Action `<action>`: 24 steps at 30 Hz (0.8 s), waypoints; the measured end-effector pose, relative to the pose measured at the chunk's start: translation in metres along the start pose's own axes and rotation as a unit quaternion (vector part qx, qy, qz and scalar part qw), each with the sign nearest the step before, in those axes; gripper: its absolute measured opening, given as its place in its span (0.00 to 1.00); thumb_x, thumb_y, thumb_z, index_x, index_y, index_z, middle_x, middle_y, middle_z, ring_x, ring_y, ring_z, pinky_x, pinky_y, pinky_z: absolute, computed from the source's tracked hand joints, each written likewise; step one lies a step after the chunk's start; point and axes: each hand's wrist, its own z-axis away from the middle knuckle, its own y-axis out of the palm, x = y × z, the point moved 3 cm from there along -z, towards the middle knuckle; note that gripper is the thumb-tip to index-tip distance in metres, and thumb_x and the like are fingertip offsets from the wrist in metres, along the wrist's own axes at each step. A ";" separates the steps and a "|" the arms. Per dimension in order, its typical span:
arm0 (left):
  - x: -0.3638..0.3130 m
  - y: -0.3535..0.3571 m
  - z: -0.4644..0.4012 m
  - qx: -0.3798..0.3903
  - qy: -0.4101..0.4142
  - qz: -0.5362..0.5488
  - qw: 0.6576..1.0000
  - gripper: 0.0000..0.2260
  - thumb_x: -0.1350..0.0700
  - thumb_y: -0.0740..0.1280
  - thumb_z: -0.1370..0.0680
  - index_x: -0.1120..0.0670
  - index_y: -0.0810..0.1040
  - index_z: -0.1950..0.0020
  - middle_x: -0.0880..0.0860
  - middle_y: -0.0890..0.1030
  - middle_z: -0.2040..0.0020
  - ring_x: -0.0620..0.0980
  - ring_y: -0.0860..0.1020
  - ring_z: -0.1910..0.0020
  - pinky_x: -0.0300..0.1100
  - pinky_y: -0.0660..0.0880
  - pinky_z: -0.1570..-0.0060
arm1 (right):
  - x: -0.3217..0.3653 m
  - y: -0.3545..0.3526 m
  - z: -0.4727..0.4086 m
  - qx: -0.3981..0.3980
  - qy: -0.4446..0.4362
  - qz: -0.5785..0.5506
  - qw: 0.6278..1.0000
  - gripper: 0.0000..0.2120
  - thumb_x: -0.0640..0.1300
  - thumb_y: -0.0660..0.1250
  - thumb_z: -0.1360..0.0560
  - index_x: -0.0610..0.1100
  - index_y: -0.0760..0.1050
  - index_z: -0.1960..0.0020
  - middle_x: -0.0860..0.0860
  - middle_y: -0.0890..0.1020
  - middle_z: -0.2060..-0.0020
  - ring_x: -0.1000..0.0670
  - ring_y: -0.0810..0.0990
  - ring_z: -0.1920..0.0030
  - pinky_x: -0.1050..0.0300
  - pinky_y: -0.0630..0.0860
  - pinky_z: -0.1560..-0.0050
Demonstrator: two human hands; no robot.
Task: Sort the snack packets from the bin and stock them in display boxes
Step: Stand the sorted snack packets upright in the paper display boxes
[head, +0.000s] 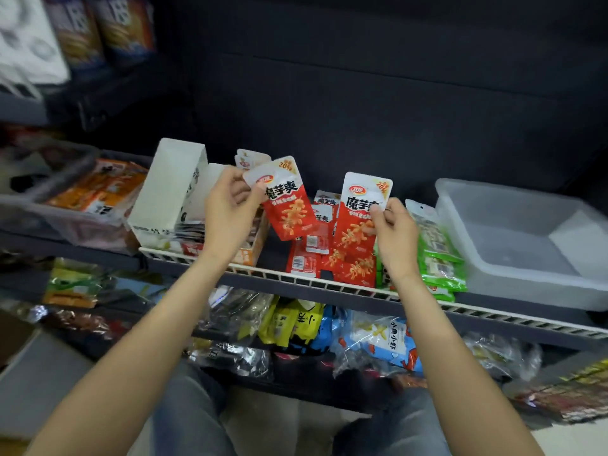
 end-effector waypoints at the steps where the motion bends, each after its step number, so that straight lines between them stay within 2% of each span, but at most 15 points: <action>1: -0.008 -0.017 0.001 -0.017 0.018 0.010 1.000 0.05 0.59 0.67 0.22 0.51 0.72 0.52 0.47 0.82 0.54 0.42 0.81 0.54 0.36 0.78 0.55 | 0.009 0.004 0.001 0.004 -0.027 0.000 1.000 0.08 0.46 0.60 0.20 0.43 0.73 0.52 0.54 0.83 0.57 0.56 0.83 0.59 0.62 0.77 0.61; 4: -0.020 -0.065 -0.003 -0.064 0.056 0.030 0.996 0.07 0.60 0.67 0.23 0.49 0.73 0.54 0.47 0.82 0.57 0.45 0.81 0.55 0.39 0.77 0.53 | 0.038 0.017 0.002 0.015 -0.089 -0.015 0.996 0.06 0.44 0.62 0.21 0.43 0.76 0.53 0.57 0.81 0.60 0.61 0.78 0.60 0.66 0.73 0.59; 7: -0.016 -0.099 -0.012 -0.079 0.085 0.006 0.993 0.08 0.63 0.67 0.23 0.49 0.73 0.55 0.44 0.81 0.58 0.40 0.80 0.57 0.34 0.75 0.56 | 0.066 0.037 0.002 0.021 -0.114 -0.044 0.992 0.04 0.44 0.63 0.21 0.46 0.76 0.54 0.59 0.81 0.60 0.64 0.78 0.61 0.71 0.71 0.60; 10: 0.002 -0.120 -0.025 -0.062 0.087 -0.005 0.994 0.07 0.63 0.66 0.23 0.51 0.74 0.55 0.47 0.80 0.57 0.41 0.79 0.56 0.35 0.74 0.54 | 0.085 0.061 0.004 0.038 -0.114 -0.072 0.990 0.06 0.45 0.64 0.21 0.44 0.77 0.53 0.57 0.82 0.59 0.59 0.80 0.58 0.62 0.76 0.56; 13: 0.023 -0.132 -0.039 -0.035 0.074 -0.016 0.997 0.04 0.65 0.66 0.23 0.57 0.75 0.55 0.47 0.80 0.57 0.38 0.79 0.57 0.31 0.74 0.55 | 0.094 0.081 0.006 0.053 -0.093 -0.121 0.987 0.06 0.43 0.64 0.22 0.44 0.77 0.55 0.54 0.83 0.59 0.56 0.81 0.56 0.55 0.79 0.53; 16: 0.043 -0.131 -0.047 0.015 0.090 -0.084 0.992 0.02 0.64 0.67 0.23 0.59 0.74 0.54 0.47 0.79 0.58 0.36 0.78 0.58 0.30 0.74 0.54 | 0.100 0.094 0.009 0.059 -0.061 -0.168 0.982 0.04 0.42 0.64 0.21 0.45 0.77 0.54 0.55 0.83 0.56 0.58 0.82 0.55 0.59 0.80 0.54; 19: 0.066 -0.131 -0.049 0.055 0.082 -0.151 0.984 0.03 0.60 0.68 0.23 0.55 0.75 0.53 0.44 0.79 0.57 0.36 0.79 0.55 0.32 0.75 0.51 | 0.107 0.104 0.008 0.070 -0.037 -0.202 0.976 0.04 0.41 0.62 0.20 0.42 0.74 0.50 0.49 0.83 0.50 0.57 0.83 0.56 0.62 0.80 0.57; 22: 0.083 -0.131 -0.048 0.118 0.107 -0.260 0.952 0.03 0.58 0.68 0.23 0.50 0.77 0.54 0.46 0.82 0.52 0.44 0.80 0.49 0.42 0.77 0.47 | 0.116 0.115 0.003 0.076 -0.026 -0.192 0.978 0.04 0.42 0.61 0.20 0.41 0.69 0.50 0.46 0.82 0.47 0.55 0.84 0.60 0.58 0.81 0.58; 24: 0.090 -0.130 -0.049 0.166 0.128 -0.407 0.889 0.04 0.57 0.68 0.24 0.50 0.81 0.52 0.49 0.81 0.43 0.51 0.76 0.42 0.47 0.72 0.41 | 0.123 0.125 -0.001 0.083 -0.013 -0.194 0.977 0.03 0.41 0.61 0.20 0.43 0.68 0.49 0.48 0.81 0.47 0.55 0.84 0.61 0.57 0.81 0.57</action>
